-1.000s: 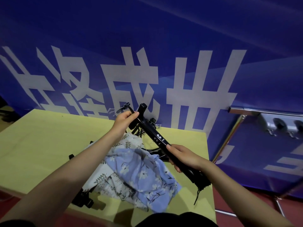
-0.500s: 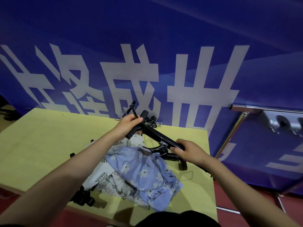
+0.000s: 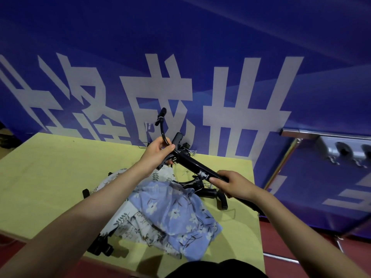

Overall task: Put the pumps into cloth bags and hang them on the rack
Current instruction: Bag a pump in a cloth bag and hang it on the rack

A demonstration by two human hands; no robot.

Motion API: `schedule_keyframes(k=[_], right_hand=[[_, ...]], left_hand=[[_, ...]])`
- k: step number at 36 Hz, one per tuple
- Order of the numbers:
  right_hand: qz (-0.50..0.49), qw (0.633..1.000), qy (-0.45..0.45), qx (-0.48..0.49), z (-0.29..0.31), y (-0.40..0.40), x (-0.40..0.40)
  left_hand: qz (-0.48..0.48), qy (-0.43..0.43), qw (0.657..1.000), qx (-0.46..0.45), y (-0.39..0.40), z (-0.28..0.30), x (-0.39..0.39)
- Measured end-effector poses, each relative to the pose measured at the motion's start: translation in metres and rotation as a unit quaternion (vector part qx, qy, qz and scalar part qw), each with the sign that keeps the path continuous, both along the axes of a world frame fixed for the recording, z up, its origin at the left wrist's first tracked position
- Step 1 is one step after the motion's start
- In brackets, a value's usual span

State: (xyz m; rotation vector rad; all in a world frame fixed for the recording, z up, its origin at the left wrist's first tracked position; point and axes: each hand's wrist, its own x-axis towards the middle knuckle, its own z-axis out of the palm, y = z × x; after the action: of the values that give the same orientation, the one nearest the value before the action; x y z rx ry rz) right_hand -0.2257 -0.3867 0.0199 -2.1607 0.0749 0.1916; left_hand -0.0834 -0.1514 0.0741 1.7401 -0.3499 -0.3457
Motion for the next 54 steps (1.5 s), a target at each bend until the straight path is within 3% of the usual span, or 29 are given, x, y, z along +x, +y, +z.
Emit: schedule_keyframes(k=[9,15,22,32,38,40,44,49,52,54], right_hand=[[0.006,1.0,0.011,0.025,-0.003,-0.004,0.0],[-0.001,1.0,0.009,0.03,-0.007,-0.002,0.001],[0.008,0.999,0.018,0.028,-0.011,-0.003,0.002],[0.037,0.972,0.123,0.197,-0.007,0.007,-0.013],[-0.021,0.955,0.117,0.273,-0.011,0.019,-0.008],[-0.058,0.95,0.093,0.292,-0.009,0.023,-0.004],[-0.14,0.926,0.031,0.35,-0.002,0.033,0.01],[-0.231,0.867,0.015,0.441,0.003,0.047,0.025],[-0.245,0.834,0.006,0.494,0.004,0.057,0.031],[-0.249,0.824,-0.002,0.51,0.002,0.063,0.032]], left_hand=[[0.011,0.125,0.988,-0.091,0.001,-0.001,-0.005],[0.024,0.07,0.994,-0.075,0.002,-0.009,-0.006],[0.039,0.134,0.979,-0.15,0.004,-0.011,-0.01],[0.023,0.234,0.965,-0.119,0.007,-0.004,-0.005],[0.092,0.265,0.938,-0.205,0.018,-0.007,-0.002],[0.105,0.252,0.946,-0.176,0.024,-0.014,-0.007],[0.056,0.255,0.965,0.001,0.029,-0.036,-0.037],[-0.167,0.359,0.897,0.196,0.034,-0.071,-0.084],[-0.216,0.425,0.86,0.185,0.031,-0.089,-0.097],[-0.177,0.44,0.874,0.107,0.023,-0.093,-0.104]])
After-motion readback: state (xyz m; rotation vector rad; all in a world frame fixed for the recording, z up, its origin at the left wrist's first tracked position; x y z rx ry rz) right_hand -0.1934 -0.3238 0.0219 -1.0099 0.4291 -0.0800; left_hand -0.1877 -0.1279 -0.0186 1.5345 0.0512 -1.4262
